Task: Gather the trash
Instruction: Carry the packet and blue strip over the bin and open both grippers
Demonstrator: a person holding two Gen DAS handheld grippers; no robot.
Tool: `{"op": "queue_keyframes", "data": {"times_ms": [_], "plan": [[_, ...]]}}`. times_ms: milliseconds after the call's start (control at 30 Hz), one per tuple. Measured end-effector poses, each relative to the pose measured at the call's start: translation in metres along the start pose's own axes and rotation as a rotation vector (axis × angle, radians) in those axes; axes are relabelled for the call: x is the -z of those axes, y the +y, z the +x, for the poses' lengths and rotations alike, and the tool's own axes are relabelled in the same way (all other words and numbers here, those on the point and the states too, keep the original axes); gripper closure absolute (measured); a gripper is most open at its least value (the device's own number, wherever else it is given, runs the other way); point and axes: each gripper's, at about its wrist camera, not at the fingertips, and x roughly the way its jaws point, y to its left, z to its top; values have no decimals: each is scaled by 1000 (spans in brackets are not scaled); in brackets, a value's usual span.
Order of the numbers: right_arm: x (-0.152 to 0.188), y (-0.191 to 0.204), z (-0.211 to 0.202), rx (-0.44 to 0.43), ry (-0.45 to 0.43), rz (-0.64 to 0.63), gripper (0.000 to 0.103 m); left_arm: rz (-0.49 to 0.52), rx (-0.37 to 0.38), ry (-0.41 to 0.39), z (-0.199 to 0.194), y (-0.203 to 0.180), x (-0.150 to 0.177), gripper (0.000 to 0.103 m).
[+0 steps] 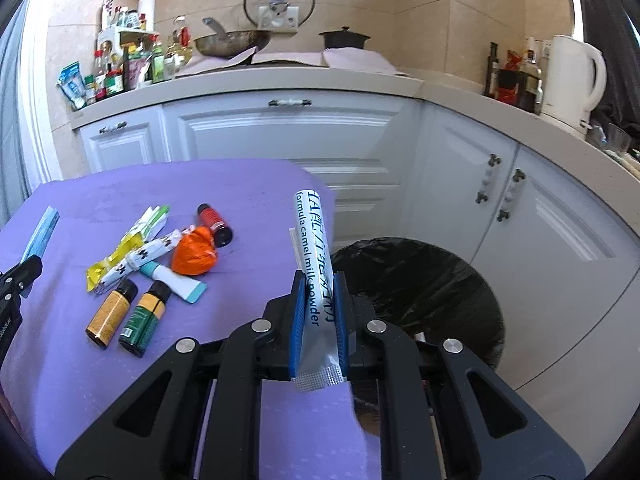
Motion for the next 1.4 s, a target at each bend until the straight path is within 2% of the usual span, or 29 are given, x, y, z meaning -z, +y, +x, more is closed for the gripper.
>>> {"op": "queue_keyframes", "data": {"times_ms": [367, 633, 1000, 1400], "plan": [[-1, -48, -9, 82, -38, 54, 89, 58, 156, -54, -5, -79, -22, 98], [-2, -87, -9, 149, -58, 97, 89, 113, 226, -89, 2, -132, -35, 98], [-2, -123, 3, 194, -60, 139, 89, 168, 264, -77, 17, -180, -38, 98], [-5, -139, 24, 207, -54, 161, 89, 197, 272, -58, 37, -205, -40, 98]]}}
